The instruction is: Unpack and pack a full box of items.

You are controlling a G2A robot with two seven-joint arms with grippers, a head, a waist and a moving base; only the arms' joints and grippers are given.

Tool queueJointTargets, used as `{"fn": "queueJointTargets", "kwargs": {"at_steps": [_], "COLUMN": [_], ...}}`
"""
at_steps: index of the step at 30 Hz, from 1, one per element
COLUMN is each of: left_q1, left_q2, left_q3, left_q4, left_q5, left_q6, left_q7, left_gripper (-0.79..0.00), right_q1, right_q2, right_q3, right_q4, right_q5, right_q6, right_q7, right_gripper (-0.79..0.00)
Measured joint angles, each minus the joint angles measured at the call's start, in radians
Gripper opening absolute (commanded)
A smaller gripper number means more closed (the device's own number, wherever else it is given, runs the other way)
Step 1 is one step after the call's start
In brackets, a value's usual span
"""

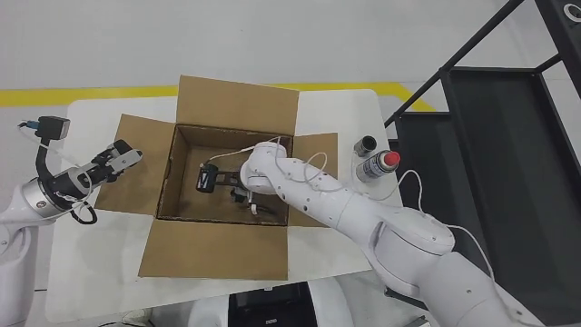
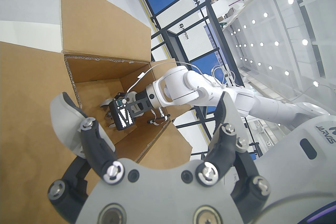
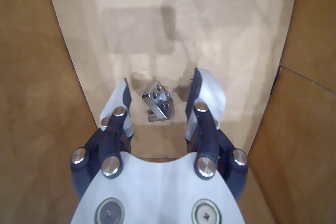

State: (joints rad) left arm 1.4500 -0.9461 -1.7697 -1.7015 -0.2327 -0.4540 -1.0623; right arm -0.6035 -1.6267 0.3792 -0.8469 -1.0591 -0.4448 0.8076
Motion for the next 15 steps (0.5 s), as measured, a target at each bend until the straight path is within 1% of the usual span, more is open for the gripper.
{"fn": "queueJointTargets", "kwargs": {"at_steps": [7, 15], "left_q1": [0.000, 0.000], "left_q2": [0.000, 0.000], "left_q3": [0.000, 0.000], "left_q4": [0.000, 0.000], "left_q5": [0.000, 0.000], "left_q6": [0.000, 0.000], "left_q7": [0.000, 0.000], "left_gripper": [0.000, 0.000], "right_q1": [0.012, -0.013], "right_q2": [-0.001, 0.029], "right_q3": [0.030, 0.091], "right_q4": [-0.020, -0.087], "right_q5": [-0.009, -0.026], "right_q6": [0.012, 0.007], "right_q7": [-0.007, -0.018], "right_gripper": [-0.785, -0.785]}}
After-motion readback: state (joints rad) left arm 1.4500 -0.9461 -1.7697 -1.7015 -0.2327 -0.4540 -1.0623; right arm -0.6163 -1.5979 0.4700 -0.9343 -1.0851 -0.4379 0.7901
